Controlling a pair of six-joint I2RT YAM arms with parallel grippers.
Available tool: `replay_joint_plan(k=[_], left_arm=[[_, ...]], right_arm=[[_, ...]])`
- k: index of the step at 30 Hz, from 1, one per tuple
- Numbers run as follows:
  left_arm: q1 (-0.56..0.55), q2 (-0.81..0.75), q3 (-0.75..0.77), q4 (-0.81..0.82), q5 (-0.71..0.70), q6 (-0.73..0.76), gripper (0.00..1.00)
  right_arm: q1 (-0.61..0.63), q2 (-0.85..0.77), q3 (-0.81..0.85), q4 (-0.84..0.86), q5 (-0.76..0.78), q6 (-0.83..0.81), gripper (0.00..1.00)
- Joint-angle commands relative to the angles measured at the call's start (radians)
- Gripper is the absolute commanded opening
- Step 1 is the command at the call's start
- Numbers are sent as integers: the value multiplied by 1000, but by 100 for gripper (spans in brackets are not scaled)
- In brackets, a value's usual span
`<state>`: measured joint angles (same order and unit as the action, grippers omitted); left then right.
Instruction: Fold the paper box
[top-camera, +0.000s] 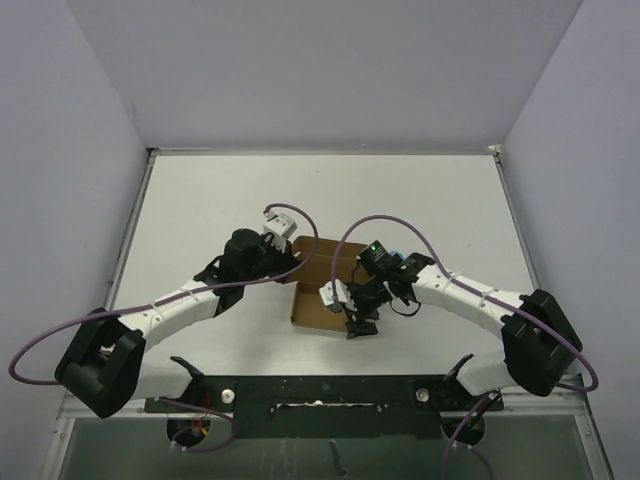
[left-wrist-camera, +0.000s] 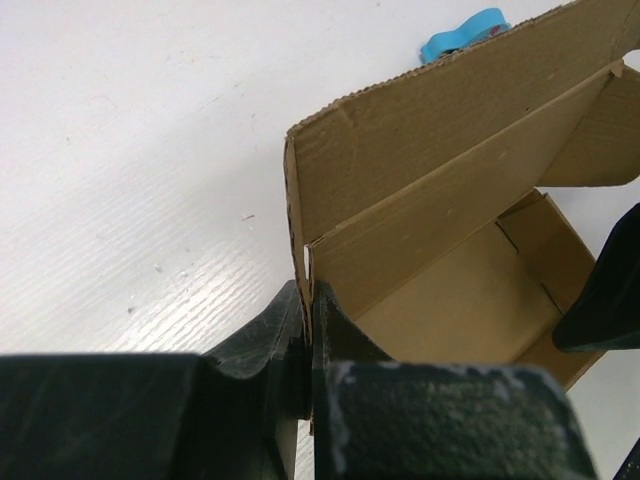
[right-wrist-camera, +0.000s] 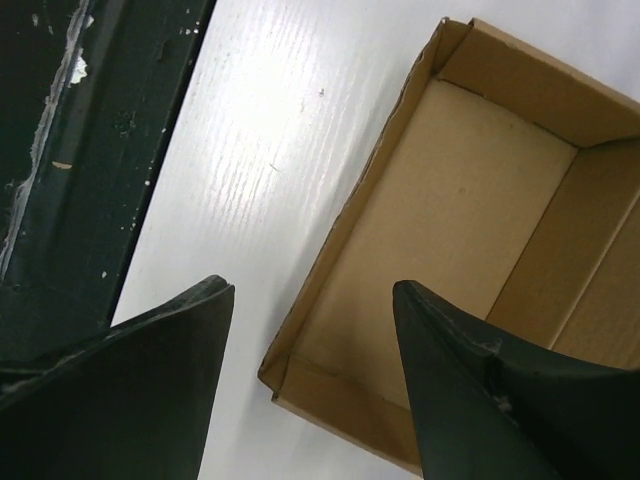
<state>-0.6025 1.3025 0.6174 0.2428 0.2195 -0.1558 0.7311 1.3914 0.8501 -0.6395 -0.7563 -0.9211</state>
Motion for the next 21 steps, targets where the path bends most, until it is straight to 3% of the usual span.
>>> replay_joint_plan(k=[1, 5, 13, 21], left_arm=[[8, -57, 24, -52, -31, -10, 0], [10, -61, 28, -77, -21, -10, 0], [10, -66, 26, -79, -16, -8, 0], [7, -79, 13, -87, 20, -10, 0]], right_arm=[[50, 21, 25, 81, 98, 69, 65], [97, 63, 40, 95, 167, 87, 63], [117, 86, 50, 123, 252, 113, 47], [84, 78, 61, 149, 317, 157, 22]])
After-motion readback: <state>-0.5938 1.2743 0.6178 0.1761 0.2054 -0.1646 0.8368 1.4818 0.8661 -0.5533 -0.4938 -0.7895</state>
